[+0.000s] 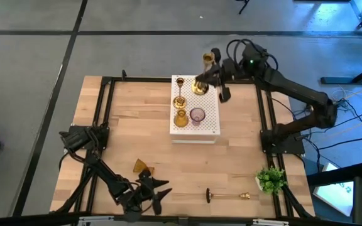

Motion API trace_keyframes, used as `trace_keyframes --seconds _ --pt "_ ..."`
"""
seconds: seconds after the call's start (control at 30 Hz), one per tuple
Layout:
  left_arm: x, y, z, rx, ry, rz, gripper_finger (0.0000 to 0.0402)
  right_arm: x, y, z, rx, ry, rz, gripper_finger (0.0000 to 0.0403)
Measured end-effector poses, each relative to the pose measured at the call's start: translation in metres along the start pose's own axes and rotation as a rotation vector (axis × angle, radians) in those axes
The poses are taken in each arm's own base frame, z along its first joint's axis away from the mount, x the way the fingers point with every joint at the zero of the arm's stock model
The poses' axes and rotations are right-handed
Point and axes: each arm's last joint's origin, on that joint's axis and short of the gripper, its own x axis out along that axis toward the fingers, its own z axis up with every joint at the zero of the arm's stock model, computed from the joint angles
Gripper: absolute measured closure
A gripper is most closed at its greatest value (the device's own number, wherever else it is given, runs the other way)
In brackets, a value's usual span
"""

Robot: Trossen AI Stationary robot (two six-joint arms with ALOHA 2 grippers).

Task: Pick & Place candle stick holders
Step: Put the top gold candle holder on the shelf

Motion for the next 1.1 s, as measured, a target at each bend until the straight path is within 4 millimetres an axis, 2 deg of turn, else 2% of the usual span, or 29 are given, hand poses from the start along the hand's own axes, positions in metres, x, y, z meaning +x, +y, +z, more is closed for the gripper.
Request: trace_keyframes --seconds 0.1,0.23,0.4,0.57,0.83,1.1 --pt "0.001 0.003 0.008 0.010 -0.063 0.058 0.0236 -0.014 -0.020 -0.018 0.043 -0.045 -0.007 0.0390" --pt "-0.009 0.005 0.040 0.035 -0.172 0.143 0.0236 -0.027 -0.033 -0.035 0.087 -0.043 -0.050 0.0390" --pt "-0.026 0.018 0.081 0.107 -0.195 0.192 0.0236 -0.026 -0.032 -0.047 0.090 -0.017 -0.083 0.0390" --pt "-0.036 0.031 0.103 0.154 -0.186 0.215 0.0236 -0.018 -0.023 -0.047 0.086 -0.015 -0.054 0.0390" --pt "-0.040 0.040 0.107 0.213 -0.146 0.232 0.0236 -0.006 -0.012 -0.053 0.138 0.052 -0.121 0.0386" --pt "-0.042 0.052 0.107 0.208 -0.146 0.257 0.0236 -0.008 -0.008 -0.084 0.133 -0.025 -0.161 0.0386"
